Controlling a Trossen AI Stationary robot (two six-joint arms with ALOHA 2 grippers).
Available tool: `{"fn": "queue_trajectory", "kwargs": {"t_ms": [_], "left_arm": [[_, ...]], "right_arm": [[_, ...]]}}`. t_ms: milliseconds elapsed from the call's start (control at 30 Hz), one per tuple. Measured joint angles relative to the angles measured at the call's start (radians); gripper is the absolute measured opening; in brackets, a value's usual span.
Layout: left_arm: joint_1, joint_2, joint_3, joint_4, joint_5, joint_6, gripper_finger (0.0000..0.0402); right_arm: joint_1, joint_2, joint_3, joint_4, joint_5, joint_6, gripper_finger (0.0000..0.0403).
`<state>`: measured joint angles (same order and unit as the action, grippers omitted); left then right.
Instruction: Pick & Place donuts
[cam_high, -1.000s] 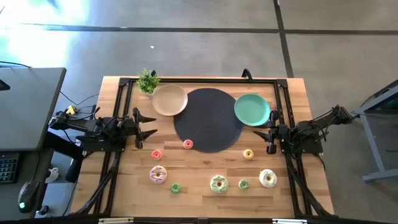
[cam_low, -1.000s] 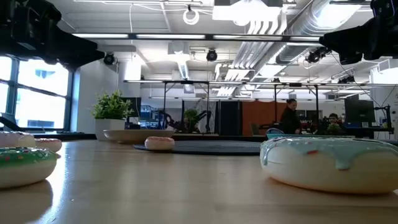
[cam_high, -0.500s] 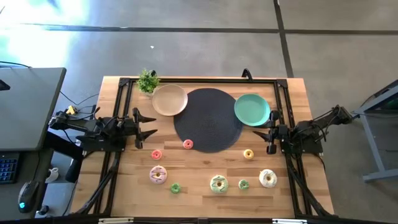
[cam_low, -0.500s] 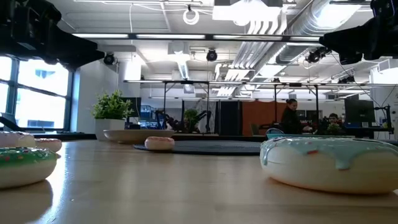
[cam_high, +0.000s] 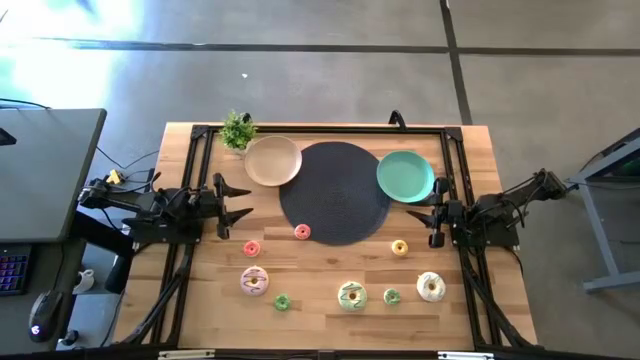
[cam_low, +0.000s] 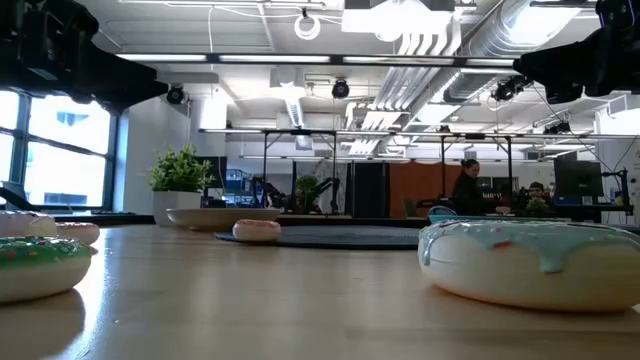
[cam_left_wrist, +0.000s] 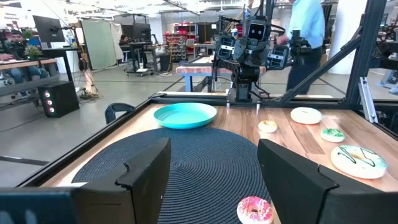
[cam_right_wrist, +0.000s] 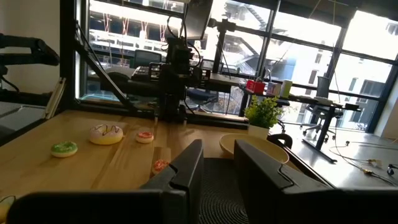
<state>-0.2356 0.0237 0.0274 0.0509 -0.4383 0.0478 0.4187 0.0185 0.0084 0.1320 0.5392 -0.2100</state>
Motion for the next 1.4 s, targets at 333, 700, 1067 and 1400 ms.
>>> {"fn": "queue_trajectory", "kwargs": {"t_ms": [333,700,1067,1400], "left_arm": [[0.000,0.000,0.000,0.000,0.000,0.000,0.0239],[0.000,0.000,0.000,0.000,0.000,0.000,0.0239],[0.000,0.000,0.000,0.000,0.000,0.000,0.0239],[0.000,0.000,0.000,0.000,-0.018,0.102,0.0239]], "right_arm": [[0.000,0.000,0.000,0.000,0.000,0.000,0.0087],[0.000,0.000,0.000,0.000,0.000,0.000,0.0087],[0.000,0.000,0.000,0.000,0.000,0.000,0.0087],[0.000,0.000,0.000,0.000,0.000,0.000,0.0087]]}}
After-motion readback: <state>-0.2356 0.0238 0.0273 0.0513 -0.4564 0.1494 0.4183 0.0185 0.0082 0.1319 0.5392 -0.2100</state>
